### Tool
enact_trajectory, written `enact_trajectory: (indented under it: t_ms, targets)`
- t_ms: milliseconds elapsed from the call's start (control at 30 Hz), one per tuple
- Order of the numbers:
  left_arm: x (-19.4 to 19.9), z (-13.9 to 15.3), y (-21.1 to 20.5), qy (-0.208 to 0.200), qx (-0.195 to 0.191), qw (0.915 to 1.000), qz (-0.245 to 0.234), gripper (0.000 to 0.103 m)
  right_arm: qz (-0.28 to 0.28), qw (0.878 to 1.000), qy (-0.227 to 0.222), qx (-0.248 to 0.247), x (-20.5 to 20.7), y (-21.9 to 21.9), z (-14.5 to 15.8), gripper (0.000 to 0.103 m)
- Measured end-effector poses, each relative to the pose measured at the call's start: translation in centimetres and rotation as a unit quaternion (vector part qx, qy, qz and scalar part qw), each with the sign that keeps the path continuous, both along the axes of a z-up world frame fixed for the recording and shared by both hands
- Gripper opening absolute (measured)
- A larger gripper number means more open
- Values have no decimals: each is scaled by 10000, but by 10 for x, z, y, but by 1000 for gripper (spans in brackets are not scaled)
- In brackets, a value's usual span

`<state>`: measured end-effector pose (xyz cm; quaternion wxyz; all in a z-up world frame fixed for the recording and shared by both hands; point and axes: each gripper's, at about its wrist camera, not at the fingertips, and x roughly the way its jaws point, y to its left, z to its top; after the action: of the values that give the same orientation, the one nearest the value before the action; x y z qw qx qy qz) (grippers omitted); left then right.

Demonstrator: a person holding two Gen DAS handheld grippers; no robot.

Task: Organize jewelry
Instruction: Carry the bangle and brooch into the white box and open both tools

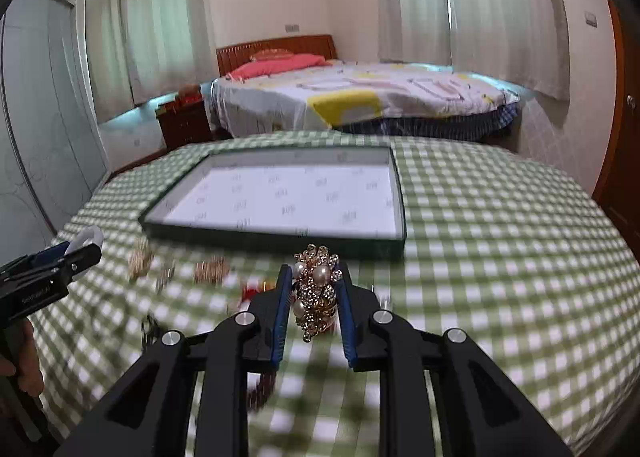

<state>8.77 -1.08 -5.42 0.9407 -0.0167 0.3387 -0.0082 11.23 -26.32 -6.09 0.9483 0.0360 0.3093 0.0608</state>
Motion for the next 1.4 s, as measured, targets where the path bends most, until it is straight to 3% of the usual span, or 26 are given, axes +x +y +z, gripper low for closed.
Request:
enact_trajectory:
  t_ms: [167,300,600,800,1033,1167,1400]
  targets:
    - [41,21,-9,-222,-91,9997,-112,69,-25,9996,-282,38,37,-5,23,23]
    - [82,28,-19,-377,-124,9991,-176,69,-70,9995,-299,75,65,-8,23,23]
    - [153,-27,-41,418,-20,9985,-355,69,-157,9989,440,-85,120,-13,-26,23]
    - [168,-58,-39,870,-14,9956,-345,69,-143,9949,997,-56,137,-17,-50,23]
    - [175,-66,-45,995,219,9938,-454,69,-41,9933,1114,-316,144,-12,-52,25]
    - [173,-66,-46,997,186,9934,-533,79,-27,9939,1048,-340,143,-11,-50,47]
    - [169,-62,-45,917,80,9946,-486,79,-105,9966,785,-247,132,-13,-39,51]
